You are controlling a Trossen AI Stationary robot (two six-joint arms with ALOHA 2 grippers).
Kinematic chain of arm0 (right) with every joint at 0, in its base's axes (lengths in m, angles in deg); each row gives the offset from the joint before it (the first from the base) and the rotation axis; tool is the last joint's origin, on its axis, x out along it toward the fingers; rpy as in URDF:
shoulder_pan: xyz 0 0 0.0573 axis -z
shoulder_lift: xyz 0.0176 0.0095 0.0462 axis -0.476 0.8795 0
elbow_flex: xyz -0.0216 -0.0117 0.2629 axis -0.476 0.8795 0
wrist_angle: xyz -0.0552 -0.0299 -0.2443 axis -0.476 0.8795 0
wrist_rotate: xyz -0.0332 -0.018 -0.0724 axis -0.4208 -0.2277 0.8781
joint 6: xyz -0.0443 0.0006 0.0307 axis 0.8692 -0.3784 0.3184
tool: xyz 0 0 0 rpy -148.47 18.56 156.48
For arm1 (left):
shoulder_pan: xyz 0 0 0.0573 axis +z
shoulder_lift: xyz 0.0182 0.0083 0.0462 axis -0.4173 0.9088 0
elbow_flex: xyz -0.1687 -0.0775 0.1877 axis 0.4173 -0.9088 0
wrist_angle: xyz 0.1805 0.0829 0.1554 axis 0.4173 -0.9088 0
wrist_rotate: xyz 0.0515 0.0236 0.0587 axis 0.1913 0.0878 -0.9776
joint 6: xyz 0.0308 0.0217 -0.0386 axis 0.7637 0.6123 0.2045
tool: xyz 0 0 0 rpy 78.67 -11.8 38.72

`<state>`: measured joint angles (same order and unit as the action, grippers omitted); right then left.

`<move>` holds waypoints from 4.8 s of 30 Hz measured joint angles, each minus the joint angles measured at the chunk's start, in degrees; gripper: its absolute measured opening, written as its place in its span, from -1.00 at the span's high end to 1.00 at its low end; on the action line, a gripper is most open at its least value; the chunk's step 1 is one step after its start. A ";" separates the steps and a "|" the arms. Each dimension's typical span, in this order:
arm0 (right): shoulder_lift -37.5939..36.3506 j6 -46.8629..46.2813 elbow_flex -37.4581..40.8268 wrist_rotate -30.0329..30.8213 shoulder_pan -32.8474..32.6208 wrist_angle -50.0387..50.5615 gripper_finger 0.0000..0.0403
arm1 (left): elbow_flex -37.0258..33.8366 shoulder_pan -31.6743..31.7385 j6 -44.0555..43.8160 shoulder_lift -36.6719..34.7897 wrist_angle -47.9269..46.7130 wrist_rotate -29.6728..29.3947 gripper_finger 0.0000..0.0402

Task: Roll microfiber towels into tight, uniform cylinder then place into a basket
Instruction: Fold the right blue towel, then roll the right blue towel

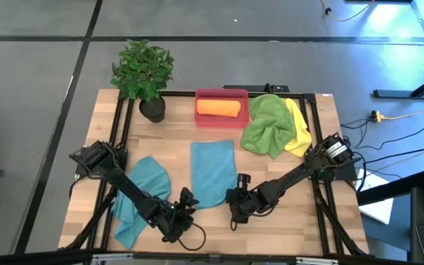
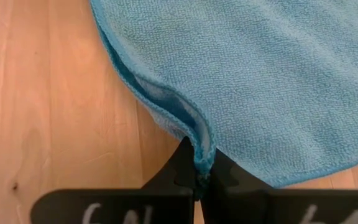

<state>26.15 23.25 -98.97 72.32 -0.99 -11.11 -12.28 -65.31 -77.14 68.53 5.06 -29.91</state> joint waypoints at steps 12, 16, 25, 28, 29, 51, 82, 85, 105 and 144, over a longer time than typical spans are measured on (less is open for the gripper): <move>0.00 -0.27 -0.02 -0.16 0.00 0.13 0.98 | 0.48 -0.15 2.44 0.13 0.12 0.05 0.42; 0.00 -0.28 -0.02 -0.16 0.00 0.23 0.98 | 0.48 -0.15 2.05 0.12 -0.49 0.05 0.69; 0.00 0.89 -0.02 -1.95 0.00 1.30 0.98 | 0.30 -0.22 0.10 -0.84 -1.39 0.12 0.99; -0.01 2.19 -0.02 -5.56 -0.02 2.82 0.98 | -0.10 -0.51 -1.42 -2.95 -2.73 1.16 1.00; -0.02 2.33 -0.06 -6.74 -0.09 2.92 0.98 | -0.31 -0.74 -1.76 -3.69 -3.09 1.51 1.00; -10.04 6.57 -7.26 -16.13 -5.31 4.00 0.98 | 4.50 -2.52 -7.55 -15.84 -6.57 9.28 1.00; -11.04 -5.60 5.05 -4.03 4.68 8.75 0.98 | 1.22 20.50 -5.24 -18.19 -14.90 15.15 1.00; -11.04 -6.94 5.05 -2.16 5.09 10.19 0.98 | 1.22 22.13 -3.84 -18.19 -14.78 15.13 1.00; -11.04 -8.55 5.05 -0.32 7.45 13.62 0.98 | 1.22 30.78 0.42 -18.19 -12.17 25.48 1.00; -16.17 -2.14 5.35 12.49 4.25 6.96 0.27 | 2.46 24.10 -3.11 -20.24 -5.09 16.35 0.54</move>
<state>9.98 21.11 -93.62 84.81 3.27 -4.14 -9.82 -41.21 -80.25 48.29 -0.04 -13.56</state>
